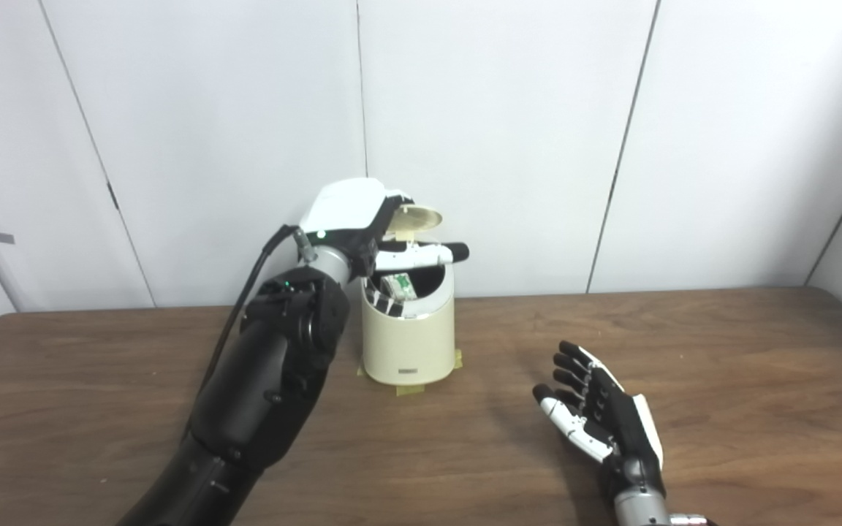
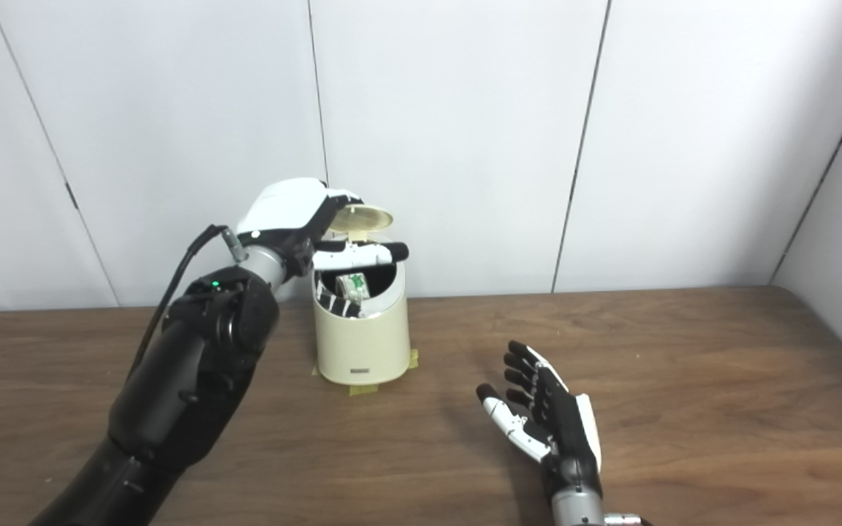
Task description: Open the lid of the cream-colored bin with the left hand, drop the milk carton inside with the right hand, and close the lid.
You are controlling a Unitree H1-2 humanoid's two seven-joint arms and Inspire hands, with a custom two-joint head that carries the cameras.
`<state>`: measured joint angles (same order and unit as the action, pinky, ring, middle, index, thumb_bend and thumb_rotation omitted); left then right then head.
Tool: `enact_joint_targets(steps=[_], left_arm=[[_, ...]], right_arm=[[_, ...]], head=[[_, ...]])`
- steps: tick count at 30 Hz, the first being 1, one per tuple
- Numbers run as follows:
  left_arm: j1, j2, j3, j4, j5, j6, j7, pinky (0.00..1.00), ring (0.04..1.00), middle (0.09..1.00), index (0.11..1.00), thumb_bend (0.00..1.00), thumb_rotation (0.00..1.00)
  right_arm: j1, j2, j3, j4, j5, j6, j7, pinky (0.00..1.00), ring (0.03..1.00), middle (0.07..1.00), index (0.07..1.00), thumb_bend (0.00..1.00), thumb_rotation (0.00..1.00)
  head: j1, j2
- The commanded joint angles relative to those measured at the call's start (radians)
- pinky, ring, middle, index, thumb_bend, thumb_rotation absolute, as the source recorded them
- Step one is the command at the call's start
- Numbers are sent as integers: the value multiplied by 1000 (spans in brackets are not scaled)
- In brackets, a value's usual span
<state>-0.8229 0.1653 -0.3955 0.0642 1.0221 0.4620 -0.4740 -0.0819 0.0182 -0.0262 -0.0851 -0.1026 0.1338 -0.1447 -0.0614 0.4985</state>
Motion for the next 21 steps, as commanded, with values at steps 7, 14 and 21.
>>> enact_joint_targets(steps=[7,14,21], left_arm=[[-7,6,-18,-34,46,-9,46,1000,960,864,818,1000,969],[15,-6,-26,-37,57,3,17,1000,959,854,823,993,970],[47,-6,-15,-41,93,6,-11,1000,958,850,831,990,959]], right_arm=[[-23,-5,-1,0,-3,-39,4,730,805,810,803,226,177],[-20,-4,-3,-5,-1,-26,5,744,820,821,809,230,232],[-25,3,-5,5,5,-37,2,734,811,818,804,234,197]], head=[[2,6],[8,8],[6,7]])
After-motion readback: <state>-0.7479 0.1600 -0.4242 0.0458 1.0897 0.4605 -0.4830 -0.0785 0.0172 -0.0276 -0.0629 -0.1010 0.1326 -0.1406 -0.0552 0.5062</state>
